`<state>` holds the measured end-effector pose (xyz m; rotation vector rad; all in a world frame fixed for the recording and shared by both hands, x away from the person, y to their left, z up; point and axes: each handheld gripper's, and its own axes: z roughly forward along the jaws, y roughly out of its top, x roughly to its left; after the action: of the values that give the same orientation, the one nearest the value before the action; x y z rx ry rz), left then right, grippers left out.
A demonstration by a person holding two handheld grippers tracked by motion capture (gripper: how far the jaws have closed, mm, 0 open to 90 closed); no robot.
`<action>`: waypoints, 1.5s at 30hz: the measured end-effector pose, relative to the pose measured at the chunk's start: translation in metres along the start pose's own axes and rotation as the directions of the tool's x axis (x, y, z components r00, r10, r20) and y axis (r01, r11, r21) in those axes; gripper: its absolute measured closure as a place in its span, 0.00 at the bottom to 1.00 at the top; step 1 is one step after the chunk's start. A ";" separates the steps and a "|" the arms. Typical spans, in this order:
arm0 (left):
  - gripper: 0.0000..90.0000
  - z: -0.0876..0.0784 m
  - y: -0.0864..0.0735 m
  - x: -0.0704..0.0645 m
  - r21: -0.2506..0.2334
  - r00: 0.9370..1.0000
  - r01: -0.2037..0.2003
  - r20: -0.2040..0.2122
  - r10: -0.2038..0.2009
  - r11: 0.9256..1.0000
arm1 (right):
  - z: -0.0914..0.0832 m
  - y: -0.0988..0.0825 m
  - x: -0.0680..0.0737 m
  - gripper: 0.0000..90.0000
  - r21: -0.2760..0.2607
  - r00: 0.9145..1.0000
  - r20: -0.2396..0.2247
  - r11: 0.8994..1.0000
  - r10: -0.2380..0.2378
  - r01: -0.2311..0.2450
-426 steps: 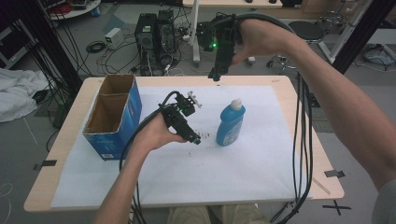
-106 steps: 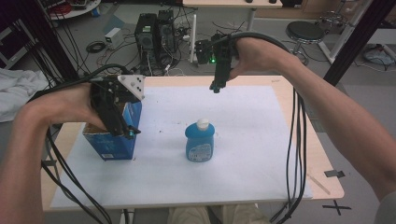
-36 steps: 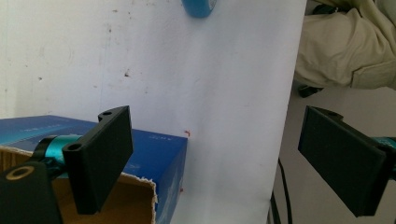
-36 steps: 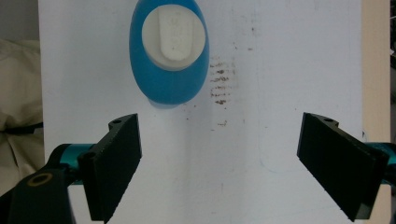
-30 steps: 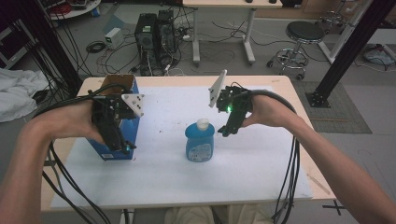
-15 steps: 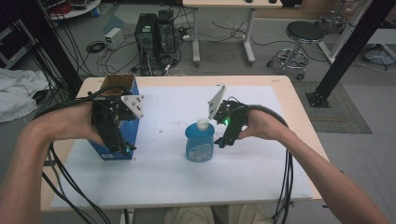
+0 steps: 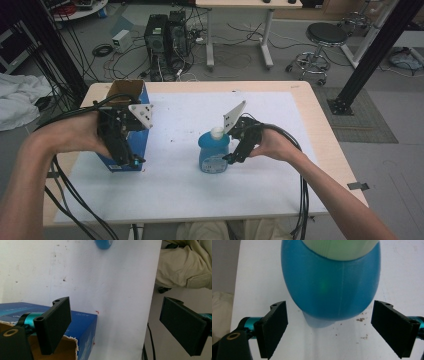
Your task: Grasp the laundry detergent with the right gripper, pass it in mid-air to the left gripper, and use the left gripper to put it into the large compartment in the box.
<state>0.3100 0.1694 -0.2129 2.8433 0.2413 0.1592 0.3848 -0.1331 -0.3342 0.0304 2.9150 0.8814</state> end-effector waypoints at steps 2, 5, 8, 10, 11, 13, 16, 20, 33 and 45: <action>0.12 0.000 0.000 0.000 -0.002 1.000 0.000 0.000 0.000 1.000 | 0.003 -0.001 0.000 0.14 -0.013 1.000 0.002 1.000 -0.001 0.001; 0.12 0.001 -0.001 0.000 -0.002 1.000 0.001 0.000 -0.001 1.000 | 0.007 -0.004 0.001 0.14 -0.037 1.000 0.002 0.999 -0.002 0.002; 0.12 0.003 -0.001 0.000 -0.004 1.000 0.000 0.004 0.000 1.000 | 0.011 -0.006 0.001 0.14 -0.058 1.000 0.000 0.998 0.009 -0.009; 0.12 0.004 -0.002 -0.001 -0.007 1.000 0.004 0.004 -0.004 1.000 | 0.014 -0.007 0.001 0.14 -0.077 1.000 -0.004 0.997 0.016 -0.016; 0.12 0.005 -0.003 -0.001 -0.009 1.000 0.008 0.007 -0.007 1.000 | 0.015 -0.008 0.000 0.14 -0.088 1.000 -0.004 0.996 0.014 -0.014; 0.12 0.006 -0.004 -0.001 -0.009 1.000 0.011 0.007 -0.011 1.000 | 0.016 -0.009 0.000 0.14 -0.110 1.000 -0.010 0.994 0.024 -0.025; 0.12 0.006 -0.005 -0.001 -0.011 1.000 0.014 0.008 -0.014 1.000 | 0.019 -0.010 0.000 0.15 -0.131 1.000 -0.011 0.991 0.029 -0.030; 0.12 0.006 -0.005 -0.001 -0.008 1.000 0.013 0.009 -0.013 1.000 | 0.022 -0.010 -0.001 0.15 -0.152 0.999 -0.016 0.988 0.035 -0.037; 0.12 0.007 -0.007 -0.002 -0.010 1.000 0.023 0.010 -0.023 1.000 | 0.029 -0.015 0.000 0.19 -0.201 0.998 -0.034 0.977 0.059 -0.065; 0.12 0.009 -0.008 -0.002 -0.012 1.000 0.022 0.012 -0.022 1.000 | 0.030 -0.018 -0.001 0.25 -0.213 0.996 -0.048 0.973 0.077 -0.085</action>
<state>0.3079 0.1739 -0.2239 2.8276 0.2676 0.1388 0.3887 -0.1314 -0.3683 0.1179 2.8530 1.2197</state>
